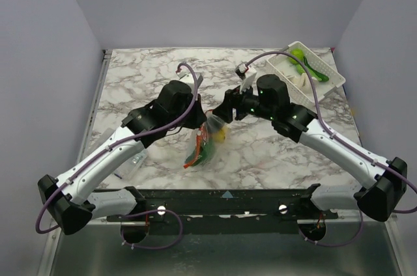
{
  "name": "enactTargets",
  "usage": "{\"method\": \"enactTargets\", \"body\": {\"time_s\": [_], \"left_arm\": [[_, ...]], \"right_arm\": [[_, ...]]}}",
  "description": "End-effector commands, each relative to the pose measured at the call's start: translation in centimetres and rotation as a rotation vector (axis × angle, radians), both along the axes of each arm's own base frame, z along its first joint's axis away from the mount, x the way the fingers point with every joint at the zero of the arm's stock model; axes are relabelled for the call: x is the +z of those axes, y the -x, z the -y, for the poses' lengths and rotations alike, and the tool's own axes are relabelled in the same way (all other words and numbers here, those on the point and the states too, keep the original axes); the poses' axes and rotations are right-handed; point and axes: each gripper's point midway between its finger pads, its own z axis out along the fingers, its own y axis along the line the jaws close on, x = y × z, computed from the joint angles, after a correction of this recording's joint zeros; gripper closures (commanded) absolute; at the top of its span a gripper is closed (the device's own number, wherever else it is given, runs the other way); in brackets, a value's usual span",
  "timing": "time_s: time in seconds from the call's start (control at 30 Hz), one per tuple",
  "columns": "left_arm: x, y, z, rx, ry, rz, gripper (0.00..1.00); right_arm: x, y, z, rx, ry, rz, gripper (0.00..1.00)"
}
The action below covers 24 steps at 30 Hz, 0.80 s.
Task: Place the food in the zip-top bag and seal the zipper
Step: Adjust the zipper food storage bag at the center of the board.
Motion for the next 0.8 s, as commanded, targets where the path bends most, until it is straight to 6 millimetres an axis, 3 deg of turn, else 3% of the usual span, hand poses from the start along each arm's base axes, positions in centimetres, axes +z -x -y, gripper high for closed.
{"method": "enactTargets", "body": {"time_s": [0.0, 0.17, 0.3, 0.37, 0.5, 0.77], "left_arm": [[1.1, -3.5, -3.0, 0.438, 0.045, -0.053, 1.0], [2.7, -5.2, -3.5, 0.683, 0.09, -0.154, 1.0], [2.8, -5.7, -4.4, 0.873, 0.0, -0.269, 1.0], [1.8, -5.1, -5.0, 0.966, -0.069, -0.348, 1.0], [0.6, -4.9, -4.1, 1.022, -0.05, -0.439, 1.0], [-0.2, -4.8, -4.4, 1.122, 0.101, -0.511, 1.0]], "right_arm": [[-2.6, -1.3, 4.8, -0.376, 0.086, -0.207, 0.32], [-1.6, -1.4, 7.4, -0.486, 0.147, -0.111, 0.29], [0.8, 0.8, 6.2, -0.345, 0.072, 0.017, 0.28], [1.7, 1.9, 5.4, -0.269, 0.058, 0.055, 0.27], [2.6, 4.5, 2.5, -0.176, 0.075, 0.163, 0.27], [-0.8, 6.7, -0.5, -0.194, 0.096, 0.237, 0.25]]}}
